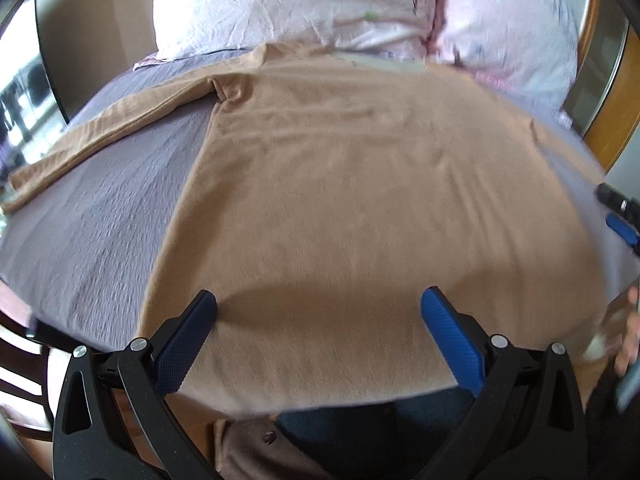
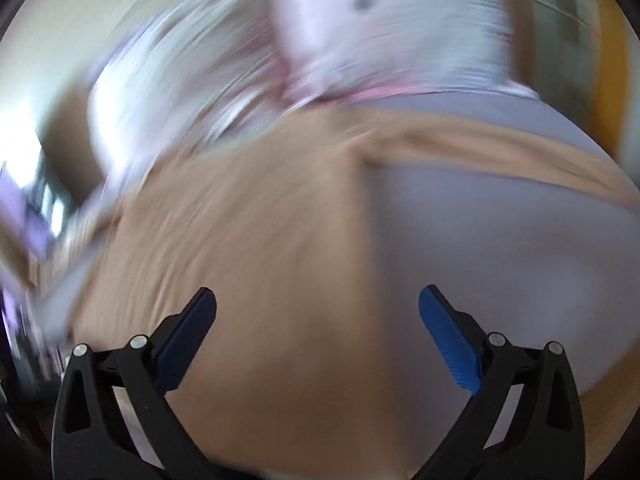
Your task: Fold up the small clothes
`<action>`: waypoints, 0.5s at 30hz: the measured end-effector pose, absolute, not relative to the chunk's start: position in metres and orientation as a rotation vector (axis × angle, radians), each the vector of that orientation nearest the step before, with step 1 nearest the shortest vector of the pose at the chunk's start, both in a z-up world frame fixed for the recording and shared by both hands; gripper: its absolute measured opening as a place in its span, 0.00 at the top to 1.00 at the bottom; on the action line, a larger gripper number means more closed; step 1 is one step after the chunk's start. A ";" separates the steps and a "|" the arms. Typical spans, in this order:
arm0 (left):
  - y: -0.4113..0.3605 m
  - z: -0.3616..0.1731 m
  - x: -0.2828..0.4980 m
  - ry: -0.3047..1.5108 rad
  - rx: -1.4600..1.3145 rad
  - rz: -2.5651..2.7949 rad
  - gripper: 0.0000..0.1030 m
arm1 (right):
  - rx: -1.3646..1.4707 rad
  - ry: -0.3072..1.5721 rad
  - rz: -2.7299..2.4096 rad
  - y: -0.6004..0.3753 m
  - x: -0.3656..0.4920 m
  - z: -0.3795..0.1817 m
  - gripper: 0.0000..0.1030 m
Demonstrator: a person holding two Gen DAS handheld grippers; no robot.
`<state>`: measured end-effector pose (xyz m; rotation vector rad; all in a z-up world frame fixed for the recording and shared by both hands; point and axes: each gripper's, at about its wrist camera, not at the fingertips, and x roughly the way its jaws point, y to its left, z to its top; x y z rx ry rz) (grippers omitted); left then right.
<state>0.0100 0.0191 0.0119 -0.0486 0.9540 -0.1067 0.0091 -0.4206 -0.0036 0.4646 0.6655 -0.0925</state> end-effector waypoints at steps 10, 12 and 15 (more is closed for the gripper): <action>0.108 0.029 0.059 0.802 -0.340 -0.050 0.01 | 1.064 0.615 -0.533 -0.637 0.031 -0.039 0.53; 0.130 0.029 0.066 0.773 -0.405 -0.040 0.01 | 1.120 0.588 -0.541 -0.645 0.033 -0.050 0.61; 0.158 0.030 0.068 0.747 -0.468 -0.002 0.01 | 1.146 0.553 -0.566 -0.654 0.032 -0.059 0.73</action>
